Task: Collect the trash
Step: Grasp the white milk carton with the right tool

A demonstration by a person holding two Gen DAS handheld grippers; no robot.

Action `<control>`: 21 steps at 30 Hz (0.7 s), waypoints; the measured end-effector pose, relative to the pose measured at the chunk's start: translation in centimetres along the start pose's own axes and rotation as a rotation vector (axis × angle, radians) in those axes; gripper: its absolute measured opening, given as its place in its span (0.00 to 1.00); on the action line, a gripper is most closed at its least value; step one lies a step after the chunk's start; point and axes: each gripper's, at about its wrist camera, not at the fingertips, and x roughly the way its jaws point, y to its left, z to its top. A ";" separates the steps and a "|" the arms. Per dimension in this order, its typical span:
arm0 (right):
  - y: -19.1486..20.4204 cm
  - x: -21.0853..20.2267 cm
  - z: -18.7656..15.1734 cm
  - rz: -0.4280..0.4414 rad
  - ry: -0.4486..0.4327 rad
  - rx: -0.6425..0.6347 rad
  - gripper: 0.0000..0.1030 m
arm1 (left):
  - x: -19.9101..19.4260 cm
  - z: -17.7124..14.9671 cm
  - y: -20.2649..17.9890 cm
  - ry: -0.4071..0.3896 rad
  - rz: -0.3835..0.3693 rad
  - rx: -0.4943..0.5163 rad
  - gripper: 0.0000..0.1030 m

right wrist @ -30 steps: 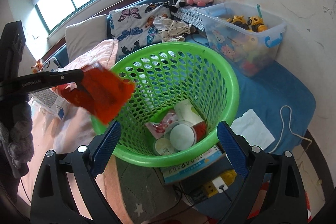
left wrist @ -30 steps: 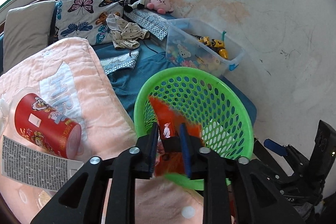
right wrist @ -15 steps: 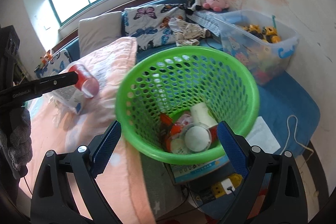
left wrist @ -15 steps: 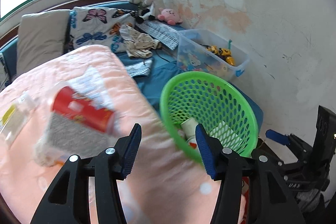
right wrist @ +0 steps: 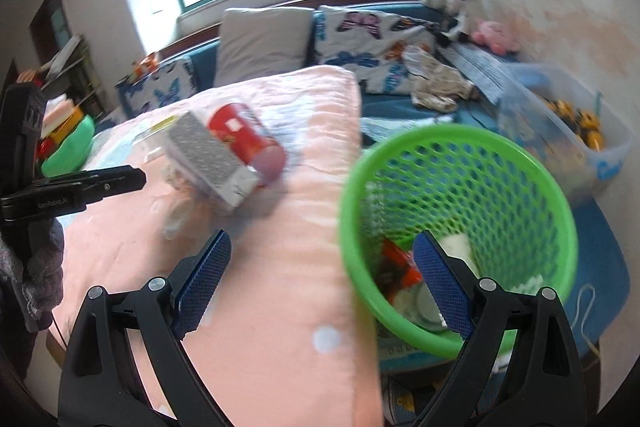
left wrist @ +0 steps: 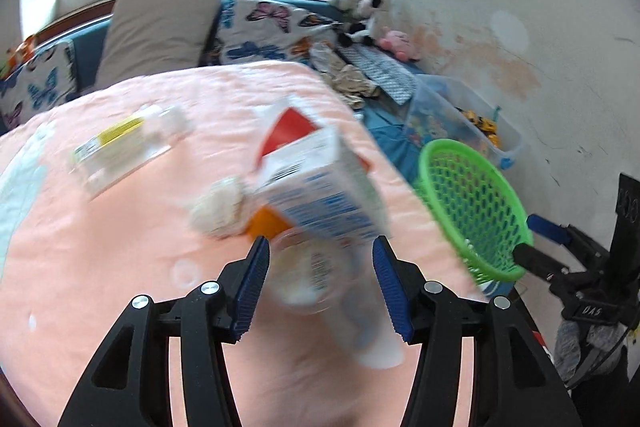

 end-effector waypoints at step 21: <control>10.5 9.3 5.8 0.129 0.075 -0.374 0.80 | -0.6 -3.7 6.3 0.041 0.060 -0.110 0.53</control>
